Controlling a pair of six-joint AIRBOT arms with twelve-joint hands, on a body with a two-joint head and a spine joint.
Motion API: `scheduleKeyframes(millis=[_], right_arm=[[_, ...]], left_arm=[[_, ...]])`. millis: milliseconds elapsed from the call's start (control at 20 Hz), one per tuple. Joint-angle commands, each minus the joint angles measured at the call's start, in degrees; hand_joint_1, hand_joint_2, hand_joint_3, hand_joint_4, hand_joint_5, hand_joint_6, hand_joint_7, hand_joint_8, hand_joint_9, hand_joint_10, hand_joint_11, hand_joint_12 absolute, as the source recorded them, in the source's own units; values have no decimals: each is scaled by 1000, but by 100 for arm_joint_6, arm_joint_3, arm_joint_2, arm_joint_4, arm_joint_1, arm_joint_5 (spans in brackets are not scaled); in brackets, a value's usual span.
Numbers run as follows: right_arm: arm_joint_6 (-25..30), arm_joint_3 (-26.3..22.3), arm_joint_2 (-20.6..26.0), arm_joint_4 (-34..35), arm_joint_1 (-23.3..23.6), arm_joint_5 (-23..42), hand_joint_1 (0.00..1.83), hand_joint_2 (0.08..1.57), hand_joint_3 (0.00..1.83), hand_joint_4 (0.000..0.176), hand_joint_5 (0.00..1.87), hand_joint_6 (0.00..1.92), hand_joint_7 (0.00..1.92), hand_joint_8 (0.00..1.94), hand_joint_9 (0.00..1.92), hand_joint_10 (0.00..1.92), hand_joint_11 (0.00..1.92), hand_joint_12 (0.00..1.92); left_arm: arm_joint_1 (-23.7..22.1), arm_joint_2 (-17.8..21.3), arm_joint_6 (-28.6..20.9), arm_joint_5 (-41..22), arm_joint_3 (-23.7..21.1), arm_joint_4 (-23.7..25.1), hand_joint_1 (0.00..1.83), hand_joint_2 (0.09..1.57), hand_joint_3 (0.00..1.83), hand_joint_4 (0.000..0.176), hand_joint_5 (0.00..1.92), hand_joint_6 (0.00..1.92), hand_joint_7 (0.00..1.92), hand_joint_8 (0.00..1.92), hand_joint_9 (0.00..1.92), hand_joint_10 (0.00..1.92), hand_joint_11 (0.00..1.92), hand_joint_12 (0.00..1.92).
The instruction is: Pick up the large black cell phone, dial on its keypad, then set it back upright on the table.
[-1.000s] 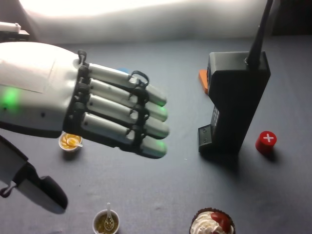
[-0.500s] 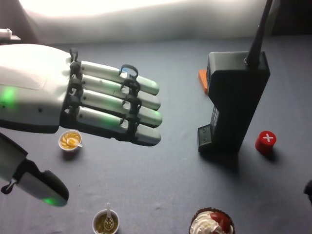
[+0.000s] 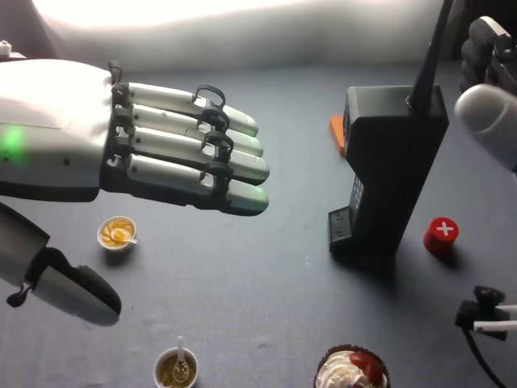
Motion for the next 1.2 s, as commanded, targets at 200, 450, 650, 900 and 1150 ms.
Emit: scheduleKeyframes(millis=[200, 450, 650, 900, 1150], right_arm=[[46, 172, -97, -188, 147, 639, 904, 931, 6, 0, 0, 0, 0, 0, 0, 0, 0, 0], [46, 297, -273, -114, 219, 515, 911, 953, 12, 0, 0, 0, 0, 0, 0, 0, 15, 7], [45, 319, -394, -91, 277, 367, 943, 941, 3, 0, 0, 0, 0, 0, 0, 0, 0, 0], [46, 455, -492, -120, 364, 366, 1001, 909, 0, 0, 0, 0, 0, 0, 0, 0, 37, 17], [47, 623, -642, -121, 467, 366, 989, 951, 9, 0, 0, 0, 0, 0, 0, 0, 0, 0]], left_arm=[[-269, 55, -162, -227, -3, -550, 205, 1144, 0, 0, 143, 0, 103, 0, 89, 1, 0, 278], [-276, 74, -147, -194, 1, -537, 233, 1147, 0, 0, 139, 0, 106, 1, 90, 1, 0, 230], [-301, 72, -145, -180, 1, -445, 220, 1151, 1, 0, 98, 0, 71, 0, 63, 0, 0, 197], [-311, 88, -2, -239, 45, -399, 208, 1152, 1, 0, 125, 0, 82, 0, 71, 1, 0, 199], [-311, 128, 30, -245, 107, -420, 240, 1143, 2, 0, 165, 0, 116, 0, 92, 0, 0, 254]])
